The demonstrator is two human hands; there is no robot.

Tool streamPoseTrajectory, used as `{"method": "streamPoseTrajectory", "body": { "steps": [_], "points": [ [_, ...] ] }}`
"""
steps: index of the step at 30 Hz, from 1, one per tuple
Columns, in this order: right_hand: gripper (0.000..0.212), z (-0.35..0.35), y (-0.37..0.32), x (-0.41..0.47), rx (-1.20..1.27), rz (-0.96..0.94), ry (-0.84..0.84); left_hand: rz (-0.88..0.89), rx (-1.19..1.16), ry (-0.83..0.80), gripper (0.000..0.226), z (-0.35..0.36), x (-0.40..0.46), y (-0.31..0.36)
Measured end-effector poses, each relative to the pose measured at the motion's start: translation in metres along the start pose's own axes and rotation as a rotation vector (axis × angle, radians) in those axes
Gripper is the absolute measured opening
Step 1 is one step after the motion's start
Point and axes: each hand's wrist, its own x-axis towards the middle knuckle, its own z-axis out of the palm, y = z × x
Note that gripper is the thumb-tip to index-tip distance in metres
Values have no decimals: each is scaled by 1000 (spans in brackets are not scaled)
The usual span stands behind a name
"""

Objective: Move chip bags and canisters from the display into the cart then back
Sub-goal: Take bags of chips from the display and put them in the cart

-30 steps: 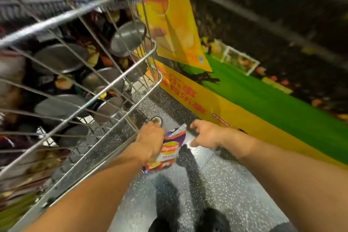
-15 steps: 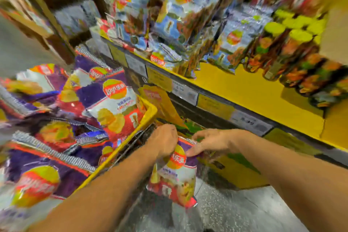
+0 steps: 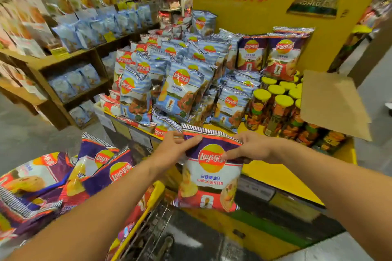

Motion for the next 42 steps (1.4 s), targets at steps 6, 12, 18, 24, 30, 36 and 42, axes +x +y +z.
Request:
{"method": "streamPoseTrajectory", "body": {
  "steps": [6, 12, 18, 24, 30, 36, 42],
  "points": [
    [46, -77, -8, 10, 286, -53, 142, 130, 175, -244, 32, 33, 43, 46],
    [58, -179, -2, 32, 664, -77, 53, 243, 202, -46, 36, 62, 136, 118],
    [23, -247, -10, 51, 315, -31, -57, 247, 123, -87, 37, 121, 226, 175],
    [39, -318, 15, 85, 235, -30, 268, 205, 103, -180, 60, 172, 293, 203],
    [42, -349, 36, 116, 314, -20, 404, 255, 293, -268, 27, 193, 347, 203],
    [23, -353, 18, 170, 295, -50, 526, 300, 299, -180, 42, 181, 403, 210],
    [13, -357, -17, 239, 304, -29, 663, 324, 525, 106, 52, 150, 459, 223]
  ]
}}
